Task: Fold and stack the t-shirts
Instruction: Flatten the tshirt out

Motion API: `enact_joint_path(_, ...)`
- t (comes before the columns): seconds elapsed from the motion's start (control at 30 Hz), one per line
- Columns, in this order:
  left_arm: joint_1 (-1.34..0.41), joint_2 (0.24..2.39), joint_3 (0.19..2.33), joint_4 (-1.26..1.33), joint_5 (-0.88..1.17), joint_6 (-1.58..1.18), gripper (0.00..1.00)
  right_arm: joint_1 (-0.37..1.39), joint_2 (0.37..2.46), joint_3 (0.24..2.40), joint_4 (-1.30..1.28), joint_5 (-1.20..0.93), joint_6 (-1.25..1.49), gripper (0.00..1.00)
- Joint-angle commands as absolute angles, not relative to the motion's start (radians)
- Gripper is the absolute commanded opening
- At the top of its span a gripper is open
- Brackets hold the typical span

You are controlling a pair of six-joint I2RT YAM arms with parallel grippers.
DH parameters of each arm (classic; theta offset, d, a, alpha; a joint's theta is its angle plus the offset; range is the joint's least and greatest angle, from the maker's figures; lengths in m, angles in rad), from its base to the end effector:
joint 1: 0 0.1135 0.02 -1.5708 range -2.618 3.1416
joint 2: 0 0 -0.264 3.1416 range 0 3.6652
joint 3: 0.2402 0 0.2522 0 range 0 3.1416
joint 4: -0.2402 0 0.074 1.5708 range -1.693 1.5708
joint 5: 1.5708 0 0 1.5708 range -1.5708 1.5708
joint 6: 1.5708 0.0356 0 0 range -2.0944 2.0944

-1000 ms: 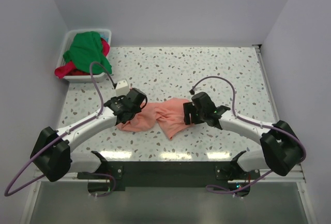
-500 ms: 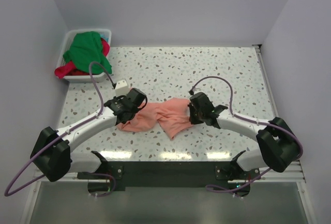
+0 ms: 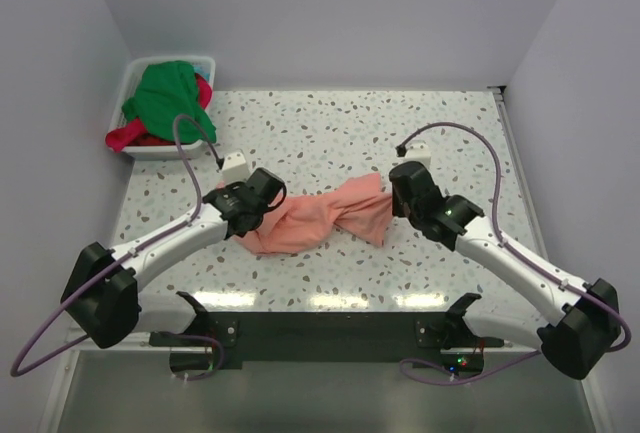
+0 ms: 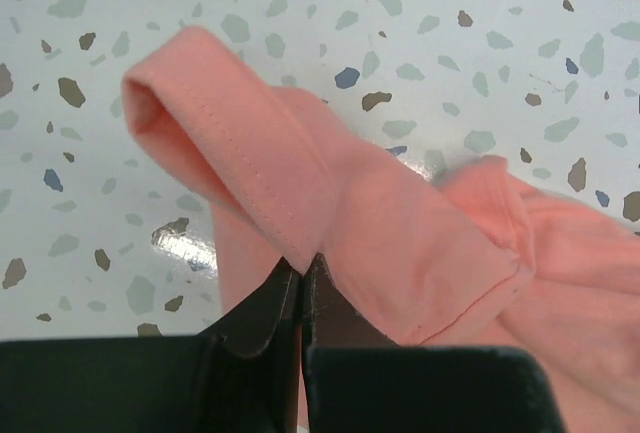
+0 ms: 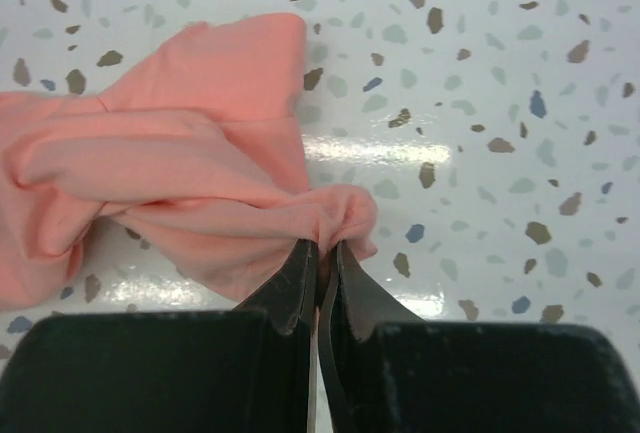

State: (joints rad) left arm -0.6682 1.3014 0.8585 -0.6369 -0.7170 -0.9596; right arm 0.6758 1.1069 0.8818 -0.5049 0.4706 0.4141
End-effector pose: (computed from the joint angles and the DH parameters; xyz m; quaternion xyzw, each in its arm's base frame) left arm 0.2063 -0.1330 0.2283 -0.2162 0.8863 0.0683 0.4037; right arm 0.1918 0.1330 0.2829 -0.0215 0.8926 0.0237 0.4497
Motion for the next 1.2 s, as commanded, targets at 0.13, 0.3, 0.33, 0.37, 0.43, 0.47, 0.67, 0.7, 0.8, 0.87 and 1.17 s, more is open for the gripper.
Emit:
enact_joint_path(0.13, -0.666, 1.223, 0.969, -0.768, -0.874, -1.018, 0.0, 0.632, 1.083, 1.014, -0.664, 0.781, 0.38, 0.0)
enact_joint_path(0.3, -0.666, 1.138, 1.014, -0.851, -0.936, -1.06, 0.0, 0.534, 1.058, 1.098, -0.687, 0.784, 0.361, 0.0)
enact_joint_path(0.33, -0.666, 1.126, 1.02, -0.859, -0.943, -1.069, 0.0, 0.522, 1.049, 1.109, -0.689, 0.77, 0.351, 0.0)
enact_joint_path(0.37, -0.664, 1.099, 1.031, -0.879, -0.949, -1.077, 0.0, 0.511, 1.046, 1.132, -0.687, 0.77, 0.339, 0.0)
enact_joint_path(0.43, -0.666, 1.071, 1.038, -0.885, -0.966, -1.086, 0.0, 0.494, 1.042, 1.155, -0.692, 0.767, 0.327, 0.0)
enact_joint_path(0.47, -0.666, 1.042, 1.046, -0.89, -0.971, -1.086, 0.0, 0.489, 1.04, 1.179, -0.695, 0.775, 0.318, 0.0)
enact_joint_path(0.67, -0.666, 0.962, 1.127, -0.896, -1.025, -1.052, 0.0, 0.482, 1.017, 1.288, -0.698, 0.792, 0.27, 0.0)
enact_joint_path(0.7, -0.666, 0.956, 1.141, -0.896, -1.041, -1.039, 0.0, 0.482, 1.014, 1.305, -0.699, 0.799, 0.264, 0.0)
enact_joint_path(0.8, -0.666, 0.939, 1.207, -0.896, -1.081, -1.013, 0.0, 0.48, 1.012, 1.368, -0.706, 0.821, 0.242, 0.0)
enact_joint_path(0.87, -0.666, 0.934, 1.25, -0.884, -1.104, -0.996, 0.0, 0.482, 1.011, 1.413, -0.704, 0.83, 0.221, 0.0)
enact_joint_path(1.17, -0.666, 0.888, 1.322, -0.848, -1.128, -0.916, 0.0, 0.48, 0.982, 1.566, -0.721, 0.835, 0.169, 0.0)
